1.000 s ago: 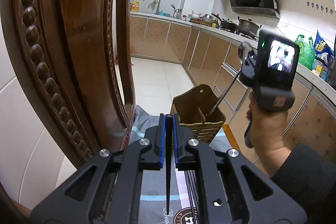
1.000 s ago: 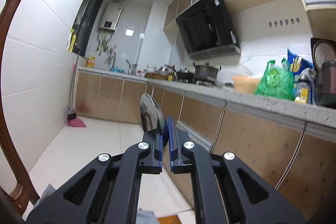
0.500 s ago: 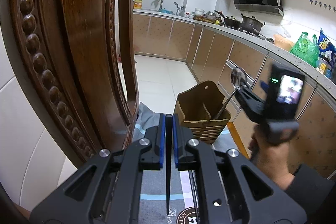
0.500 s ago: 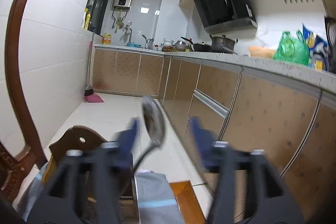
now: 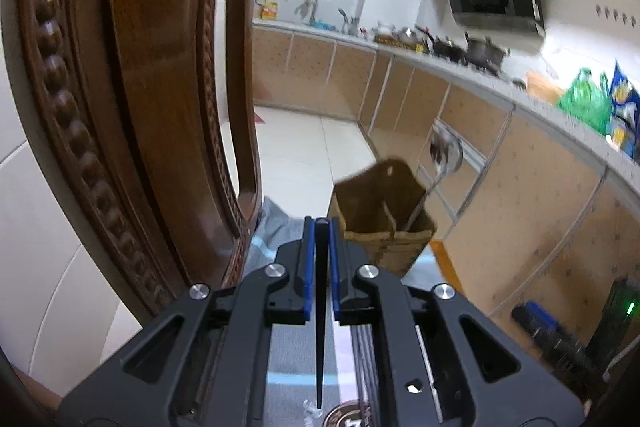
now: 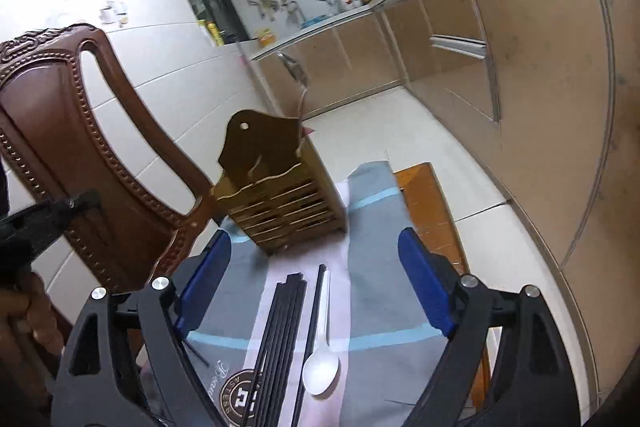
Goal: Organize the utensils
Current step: 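Lower the black chopstick into the wooden holder and open the left tool, then move the left tool to the chopsticks while the right tool approaches the white spoon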
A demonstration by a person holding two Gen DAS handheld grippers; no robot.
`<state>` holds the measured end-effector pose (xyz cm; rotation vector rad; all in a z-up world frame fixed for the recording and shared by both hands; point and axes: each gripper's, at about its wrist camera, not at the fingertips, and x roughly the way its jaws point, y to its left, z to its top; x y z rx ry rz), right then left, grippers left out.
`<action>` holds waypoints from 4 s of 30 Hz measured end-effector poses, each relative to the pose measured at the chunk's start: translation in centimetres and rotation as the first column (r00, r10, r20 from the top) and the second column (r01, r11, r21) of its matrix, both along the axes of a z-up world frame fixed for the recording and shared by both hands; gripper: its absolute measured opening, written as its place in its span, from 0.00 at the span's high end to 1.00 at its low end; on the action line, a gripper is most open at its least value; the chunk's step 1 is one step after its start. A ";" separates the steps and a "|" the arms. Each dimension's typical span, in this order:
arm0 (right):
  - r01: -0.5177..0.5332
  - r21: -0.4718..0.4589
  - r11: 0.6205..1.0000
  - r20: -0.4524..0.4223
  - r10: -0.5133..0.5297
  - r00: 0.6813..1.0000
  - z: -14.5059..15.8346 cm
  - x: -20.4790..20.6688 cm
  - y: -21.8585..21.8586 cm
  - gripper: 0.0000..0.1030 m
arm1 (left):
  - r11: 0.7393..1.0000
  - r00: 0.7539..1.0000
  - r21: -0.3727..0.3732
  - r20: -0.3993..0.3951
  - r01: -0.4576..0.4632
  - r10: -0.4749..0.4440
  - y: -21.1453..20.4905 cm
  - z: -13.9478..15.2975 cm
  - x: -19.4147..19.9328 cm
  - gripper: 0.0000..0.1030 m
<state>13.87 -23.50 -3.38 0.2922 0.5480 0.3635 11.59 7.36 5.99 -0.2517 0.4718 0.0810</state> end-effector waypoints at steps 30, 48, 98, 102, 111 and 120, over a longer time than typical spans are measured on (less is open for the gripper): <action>0.015 0.067 0.998 -0.077 -0.010 0.997 -0.7 3.8 -3.5 0.19 | 0.986 0.996 -0.147 -0.057 -0.075 0.068 -0.2 -1.4 17.8 0.72; -0.109 -0.152 0.982 -0.115 0.092 0.989 0.5 -1.7 0.1 0.19 | 0.991 0.965 0.111 -0.257 0.070 -0.040 -7.4 -10.5 -5.9 0.15; -0.281 -0.222 0.934 -0.334 0.198 0.922 -4.7 -1.4 3.2 0.45 | 0.972 0.844 0.107 -0.522 0.210 -0.124 -10.7 -17.2 0.0 0.45; -0.310 -0.236 0.921 -0.366 0.212 0.906 -6.3 -0.9 3.9 0.45 | 0.971 0.832 0.108 -0.541 0.214 -0.123 -10.5 -18.2 0.6 0.48; -0.298 -0.236 0.925 -0.364 0.200 0.909 -6.4 1.1 4.4 0.45 | 0.982 0.820 0.074 -0.563 0.175 -0.104 -8.6 -18.7 5.3 0.56; -0.293 -0.234 0.927 -0.381 0.190 0.905 -7.0 2.7 4.0 0.45 | 0.977 0.789 0.087 -0.606 0.193 -0.101 -9.2 -20.4 7.2 0.56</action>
